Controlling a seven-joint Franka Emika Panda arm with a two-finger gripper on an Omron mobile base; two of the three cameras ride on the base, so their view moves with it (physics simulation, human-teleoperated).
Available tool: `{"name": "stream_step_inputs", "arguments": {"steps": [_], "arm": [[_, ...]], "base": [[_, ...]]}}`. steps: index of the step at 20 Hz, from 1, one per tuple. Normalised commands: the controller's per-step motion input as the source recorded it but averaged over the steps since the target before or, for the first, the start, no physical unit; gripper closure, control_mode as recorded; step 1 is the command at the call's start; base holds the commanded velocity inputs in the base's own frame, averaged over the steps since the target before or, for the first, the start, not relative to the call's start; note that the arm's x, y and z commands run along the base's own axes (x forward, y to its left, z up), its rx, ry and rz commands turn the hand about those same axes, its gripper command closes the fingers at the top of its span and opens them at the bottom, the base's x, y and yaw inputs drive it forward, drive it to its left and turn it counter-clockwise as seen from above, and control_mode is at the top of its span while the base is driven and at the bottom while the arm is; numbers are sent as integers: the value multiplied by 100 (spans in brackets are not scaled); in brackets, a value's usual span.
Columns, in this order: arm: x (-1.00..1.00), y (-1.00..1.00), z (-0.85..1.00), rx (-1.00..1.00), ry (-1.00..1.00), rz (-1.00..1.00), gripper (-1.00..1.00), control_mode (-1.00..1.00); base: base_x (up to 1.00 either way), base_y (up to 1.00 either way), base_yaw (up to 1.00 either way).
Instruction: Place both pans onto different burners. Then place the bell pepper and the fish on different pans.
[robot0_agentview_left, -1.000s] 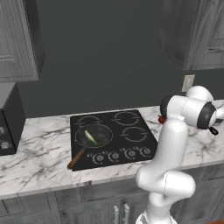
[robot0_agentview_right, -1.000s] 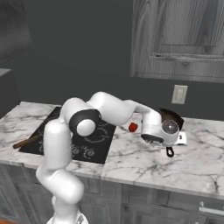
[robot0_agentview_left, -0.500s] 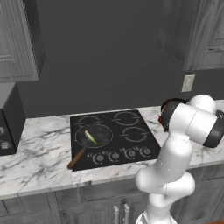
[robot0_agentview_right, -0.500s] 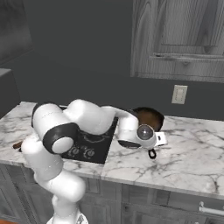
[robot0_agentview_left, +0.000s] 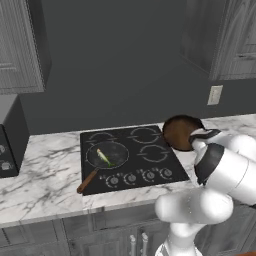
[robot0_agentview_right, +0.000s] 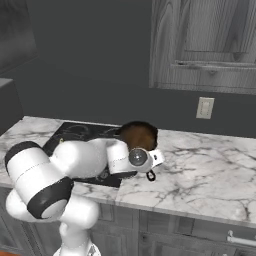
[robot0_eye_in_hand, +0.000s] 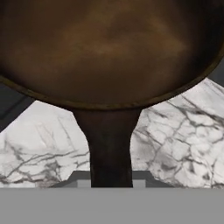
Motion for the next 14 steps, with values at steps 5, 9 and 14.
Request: {"name": "stream_step_inputs", "arguments": {"steps": [5, 9, 14], "arm": [[0, 60, 2, 0, 0, 20, 100, -100], [0, 52, 0, -5, 1, 12, 100, -100], [0, 40, -3, -16, 8, 2, 100, -100]], "base": [[0, 0, 0], [0, 0, 0], [0, 0, 0]]}}
